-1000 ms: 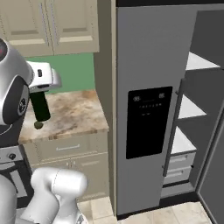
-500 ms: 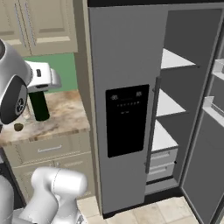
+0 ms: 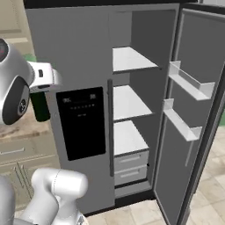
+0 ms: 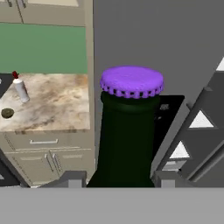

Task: Place the beer and liquor on the top shelf of the fridge to keep them out of children's reach, and place the kiwi on lower shelves for easy access.

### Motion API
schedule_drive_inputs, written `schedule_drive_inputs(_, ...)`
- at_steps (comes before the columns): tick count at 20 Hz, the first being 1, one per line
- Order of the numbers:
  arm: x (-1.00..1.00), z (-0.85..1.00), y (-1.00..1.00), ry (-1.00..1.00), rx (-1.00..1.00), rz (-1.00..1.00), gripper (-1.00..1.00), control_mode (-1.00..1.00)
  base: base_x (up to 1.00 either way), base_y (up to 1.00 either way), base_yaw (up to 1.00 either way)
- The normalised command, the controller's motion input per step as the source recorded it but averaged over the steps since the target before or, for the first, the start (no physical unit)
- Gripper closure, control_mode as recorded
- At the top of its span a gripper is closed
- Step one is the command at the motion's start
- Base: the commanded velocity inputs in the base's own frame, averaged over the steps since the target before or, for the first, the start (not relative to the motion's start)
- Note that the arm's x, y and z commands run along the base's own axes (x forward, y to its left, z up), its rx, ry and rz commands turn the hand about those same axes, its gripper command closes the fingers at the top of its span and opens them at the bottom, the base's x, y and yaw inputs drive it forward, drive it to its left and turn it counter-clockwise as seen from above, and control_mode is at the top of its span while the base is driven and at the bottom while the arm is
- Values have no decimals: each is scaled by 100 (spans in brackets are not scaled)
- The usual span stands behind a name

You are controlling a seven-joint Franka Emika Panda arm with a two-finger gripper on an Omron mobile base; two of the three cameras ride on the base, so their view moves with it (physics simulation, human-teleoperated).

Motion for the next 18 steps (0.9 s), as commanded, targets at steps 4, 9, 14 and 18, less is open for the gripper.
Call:
schedule_drive_inputs(4,0,0,0,0,0,0,100,100,19,-56,4)
schedule_drive_inputs(9,0,0,0,0,0,0,100,100,27,-42,6)
schedule_drive_inputs(14,0,0,0,0,0,0,100,100,31,-41,6)
schedule_drive_inputs(18,0,0,0,0,0,0,100,100,32,-36,6)
